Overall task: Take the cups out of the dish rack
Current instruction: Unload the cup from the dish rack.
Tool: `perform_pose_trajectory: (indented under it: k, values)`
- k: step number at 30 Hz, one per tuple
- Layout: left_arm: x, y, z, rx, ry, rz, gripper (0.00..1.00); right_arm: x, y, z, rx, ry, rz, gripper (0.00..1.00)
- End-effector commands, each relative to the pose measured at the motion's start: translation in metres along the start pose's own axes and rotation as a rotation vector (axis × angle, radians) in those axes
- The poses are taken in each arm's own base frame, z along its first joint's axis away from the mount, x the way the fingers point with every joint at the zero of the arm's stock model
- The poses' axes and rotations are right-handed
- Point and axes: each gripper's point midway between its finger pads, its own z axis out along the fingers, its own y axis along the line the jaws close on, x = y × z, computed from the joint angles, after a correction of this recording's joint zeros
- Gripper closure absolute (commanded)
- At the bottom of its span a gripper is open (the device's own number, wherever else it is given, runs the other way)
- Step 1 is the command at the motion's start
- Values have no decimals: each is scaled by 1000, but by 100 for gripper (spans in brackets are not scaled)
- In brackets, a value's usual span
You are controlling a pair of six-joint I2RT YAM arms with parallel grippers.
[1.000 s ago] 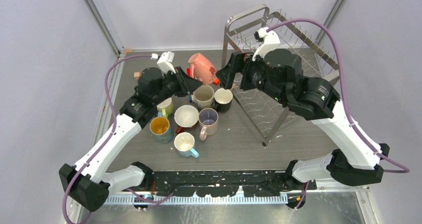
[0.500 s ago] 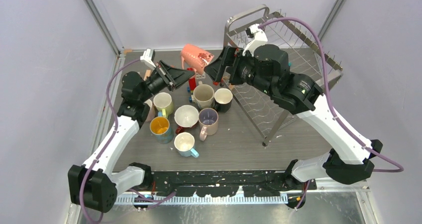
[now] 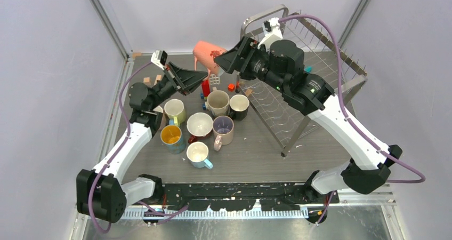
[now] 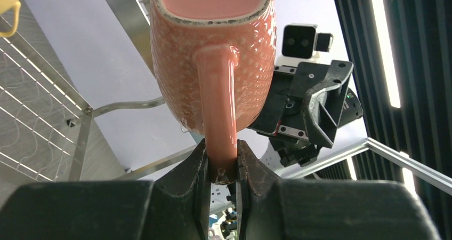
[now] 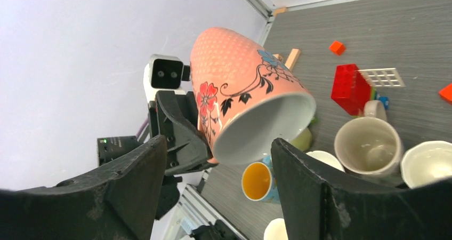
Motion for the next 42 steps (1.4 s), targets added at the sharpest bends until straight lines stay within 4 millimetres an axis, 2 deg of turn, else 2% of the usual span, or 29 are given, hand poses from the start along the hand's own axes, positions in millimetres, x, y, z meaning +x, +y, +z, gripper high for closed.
perform_pose_trajectory:
  k: [1, 11, 23, 26, 29, 30, 31, 32, 36, 38, 42]
  values:
    - [7, -46, -6, 157, 11, 94, 100, -13, 26, 9, -103, -44, 75, 27]
    - [15, -41, -5, 167, 17, 73, 100, -17, 29, 17, -118, -75, 134, 47]
    - [28, -40, 1, 202, 27, 26, 100, -18, 22, 22, -97, -105, 157, 62]
    - [28, -36, 0, 195, 24, 15, 100, -18, 20, 23, -92, -109, 163, 76]
    - [30, -30, -1, 181, 25, 0, 100, -18, 19, 22, -85, -110, 160, 97]
    - [30, -27, -2, 176, 23, -2, 100, -18, 19, 22, -81, -111, 158, 99]
    - [31, -25, -3, 171, 22, -1, 96, -19, 18, 22, -79, -112, 156, 99]
    - [31, -21, -4, 159, 18, -4, 88, -19, 17, 22, -72, -112, 150, 99]
    - [37, -1, -10, 66, 13, 16, 50, -22, 13, 17, -41, -114, 113, 99]
    - [40, 11, -15, -1, 10, 44, 35, -26, 13, 11, -27, -119, 90, 99]
    - [43, 36, -26, -171, 8, 147, 15, -30, 8, 0, 13, -109, 36, 99]
